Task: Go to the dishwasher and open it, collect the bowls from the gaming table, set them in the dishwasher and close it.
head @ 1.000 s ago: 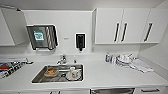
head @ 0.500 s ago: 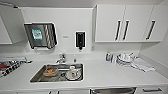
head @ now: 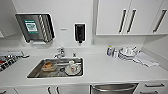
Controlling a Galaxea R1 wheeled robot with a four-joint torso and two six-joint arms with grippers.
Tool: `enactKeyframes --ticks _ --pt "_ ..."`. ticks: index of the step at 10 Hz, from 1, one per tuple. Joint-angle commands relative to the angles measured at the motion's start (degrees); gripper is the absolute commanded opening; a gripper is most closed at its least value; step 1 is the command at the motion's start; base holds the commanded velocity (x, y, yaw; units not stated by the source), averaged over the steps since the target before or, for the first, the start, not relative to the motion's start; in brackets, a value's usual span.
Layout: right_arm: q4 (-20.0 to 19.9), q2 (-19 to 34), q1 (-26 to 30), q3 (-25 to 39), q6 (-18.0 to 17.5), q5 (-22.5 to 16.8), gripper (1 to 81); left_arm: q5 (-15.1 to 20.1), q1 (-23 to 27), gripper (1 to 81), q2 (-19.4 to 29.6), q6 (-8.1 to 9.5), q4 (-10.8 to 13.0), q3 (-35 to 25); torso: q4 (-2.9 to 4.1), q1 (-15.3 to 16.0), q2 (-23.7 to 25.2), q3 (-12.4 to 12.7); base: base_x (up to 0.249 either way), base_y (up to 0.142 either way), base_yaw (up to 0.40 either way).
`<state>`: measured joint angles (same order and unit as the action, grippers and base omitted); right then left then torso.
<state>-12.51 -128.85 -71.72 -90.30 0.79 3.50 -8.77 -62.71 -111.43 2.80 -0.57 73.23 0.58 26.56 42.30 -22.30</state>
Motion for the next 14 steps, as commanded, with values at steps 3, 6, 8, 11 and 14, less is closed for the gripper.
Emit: enactKeyframes --ticks 3,6,8,11,14 --pt "-0.9 4.0 6.3 5.2 -0.8 -2.5 81.1 1.6 9.9 81.1 10.5 -0.17 -0.6 -8.5 0.0 5.6 8.7 -0.8 0.0 0.0 0.0" --pt "-0.9 4.5 8.1 5.6 -2.3 -2.6 81.1 10.4 18.9 81.1 11.1 0.71 -3.5 -9.9 0.0 9.3 14.5 -4.3 0.0 0.0 0.0" --pt "-0.9 5.5 10.0 7.8 -3.7 -2.5 81.1 14.9 22.8 81.1 10.6 0.8 -4.9 -10.7 0.0 11.3 17.8 -7.3 0.0 0.0 0.0" --pt "-0.9 6.3 11.5 8.8 -5.3 -2.5 81.1 16.4 23.8 81.1 10.1 0.8 -4.9 -10.4 0.0 14.7 23.2 -9.1 0.0 0.0 0.0" --pt "-0.9 7.7 13.1 10.0 -7.0 -2.5 81.1 16.2 24.1 81.1 10.2 0.8 -4.9 -9.6 0.0 13.6 21.1 -10.3 0.0 0.0 0.0"
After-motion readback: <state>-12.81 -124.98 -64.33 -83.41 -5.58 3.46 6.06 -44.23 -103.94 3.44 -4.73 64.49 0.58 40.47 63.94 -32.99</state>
